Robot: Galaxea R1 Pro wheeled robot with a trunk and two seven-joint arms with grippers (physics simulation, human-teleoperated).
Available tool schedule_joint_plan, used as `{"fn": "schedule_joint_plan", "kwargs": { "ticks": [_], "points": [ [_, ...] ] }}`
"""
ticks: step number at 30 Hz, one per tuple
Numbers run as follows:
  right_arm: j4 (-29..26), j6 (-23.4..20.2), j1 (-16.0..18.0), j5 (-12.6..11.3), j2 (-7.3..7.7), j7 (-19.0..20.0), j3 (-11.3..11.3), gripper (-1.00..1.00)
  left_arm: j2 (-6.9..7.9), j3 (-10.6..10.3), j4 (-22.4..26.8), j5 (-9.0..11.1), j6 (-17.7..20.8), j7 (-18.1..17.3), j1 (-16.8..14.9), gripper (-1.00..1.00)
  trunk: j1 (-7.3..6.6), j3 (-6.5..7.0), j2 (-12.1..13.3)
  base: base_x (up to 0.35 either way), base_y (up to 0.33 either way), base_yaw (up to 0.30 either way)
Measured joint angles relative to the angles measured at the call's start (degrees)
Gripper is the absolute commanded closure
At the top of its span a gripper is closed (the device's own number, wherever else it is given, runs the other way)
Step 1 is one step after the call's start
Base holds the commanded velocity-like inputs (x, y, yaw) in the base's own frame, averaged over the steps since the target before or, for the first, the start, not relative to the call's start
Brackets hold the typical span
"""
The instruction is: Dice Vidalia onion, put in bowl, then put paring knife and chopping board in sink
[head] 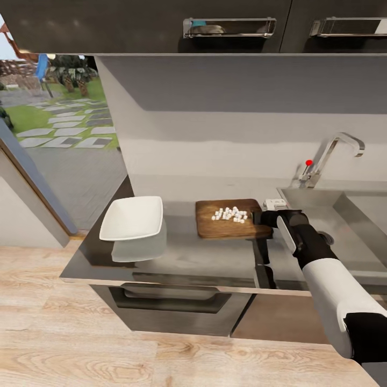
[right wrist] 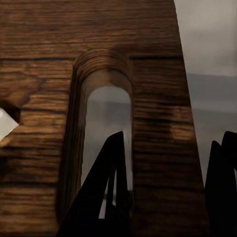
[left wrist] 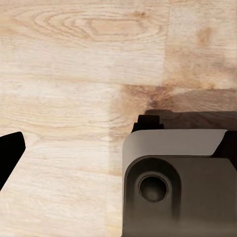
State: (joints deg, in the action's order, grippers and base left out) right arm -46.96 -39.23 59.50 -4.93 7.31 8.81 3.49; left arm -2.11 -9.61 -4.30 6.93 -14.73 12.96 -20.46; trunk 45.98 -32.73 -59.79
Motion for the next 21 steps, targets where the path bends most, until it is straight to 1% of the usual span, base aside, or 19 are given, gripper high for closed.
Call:
{"fn": "schedule_joint_plan", "kwargs": {
  "ticks": [21],
  "points": [
    [0.0,0.0,0.0,0.0,0.00,0.0,0.0,1.00,0.05,0.0,0.0,0.0,0.0,0.0,0.0,-1.00,0.00,0.00,0.0,0.000,0.000,0.000]
  ]
}}
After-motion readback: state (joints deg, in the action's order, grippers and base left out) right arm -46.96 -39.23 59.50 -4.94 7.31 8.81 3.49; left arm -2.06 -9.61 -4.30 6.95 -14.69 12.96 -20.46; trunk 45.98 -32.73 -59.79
